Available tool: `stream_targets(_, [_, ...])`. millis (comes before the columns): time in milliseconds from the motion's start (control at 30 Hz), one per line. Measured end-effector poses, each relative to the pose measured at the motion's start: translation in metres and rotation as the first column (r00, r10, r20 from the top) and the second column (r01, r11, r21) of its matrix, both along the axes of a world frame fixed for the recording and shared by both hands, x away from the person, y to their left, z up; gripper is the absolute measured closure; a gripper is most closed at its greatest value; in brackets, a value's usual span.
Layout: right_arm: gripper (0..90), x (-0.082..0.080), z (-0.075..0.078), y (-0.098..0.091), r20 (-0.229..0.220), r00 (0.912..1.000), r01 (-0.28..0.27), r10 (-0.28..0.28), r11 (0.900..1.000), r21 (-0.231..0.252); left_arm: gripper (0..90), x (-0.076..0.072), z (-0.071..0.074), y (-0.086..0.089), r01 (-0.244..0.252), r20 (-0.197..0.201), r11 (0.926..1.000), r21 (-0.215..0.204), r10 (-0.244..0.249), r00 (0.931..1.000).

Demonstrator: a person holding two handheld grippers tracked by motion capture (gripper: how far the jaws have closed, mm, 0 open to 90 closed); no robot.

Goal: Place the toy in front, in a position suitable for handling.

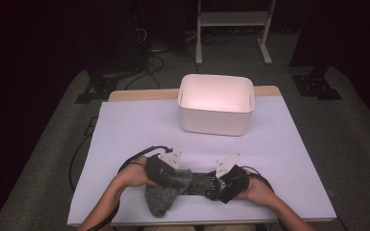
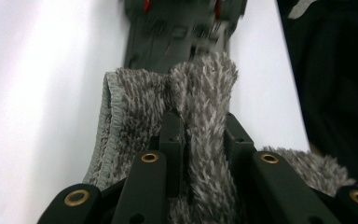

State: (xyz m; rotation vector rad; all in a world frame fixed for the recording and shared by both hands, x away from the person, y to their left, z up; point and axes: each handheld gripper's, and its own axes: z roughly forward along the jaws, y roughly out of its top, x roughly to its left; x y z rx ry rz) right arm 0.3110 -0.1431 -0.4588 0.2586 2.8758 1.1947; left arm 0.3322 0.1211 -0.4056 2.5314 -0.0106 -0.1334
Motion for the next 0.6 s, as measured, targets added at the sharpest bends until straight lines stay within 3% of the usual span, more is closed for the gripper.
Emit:
stream_targets(200, [22.9, 0.0, 0.0, 0.0, 0.004, 1.0, -0.003, 0.003, 1.0, 0.0, 73.1, 0.001, -0.003, 0.017, -0.028, -0.002, 0.9993, -0.023, 0.028, 0.9996])
stream_targets(267, [22.9, 0.0, 0.0, 0.0, -0.004, 1.0, -0.001, 0.001, 1.0, 0.001, 73.1, 0.003, -0.003, 0.018, -0.036, 0.02, 0.9991, -0.024, 0.036, 0.9992])
stream_targets(500, [23.0, 0.001, 0.0, 0.0, -0.01, 0.9999, -0.004, 0.004, 1.0, 0.002, 73.1, 0.015, -0.003, 0.015, -0.063, 0.023, 0.9977, -0.026, 0.064, 0.9977])
stream_targets(600, [22.9, 0.001, 0.0, 0.0, -0.007, 1.0, -0.007, 0.007, 1.0, 0.003, 73.1, 0.017, -0.002, 0.007, -0.059, 0.026, 0.9971, -0.047, 0.061, 0.9978])
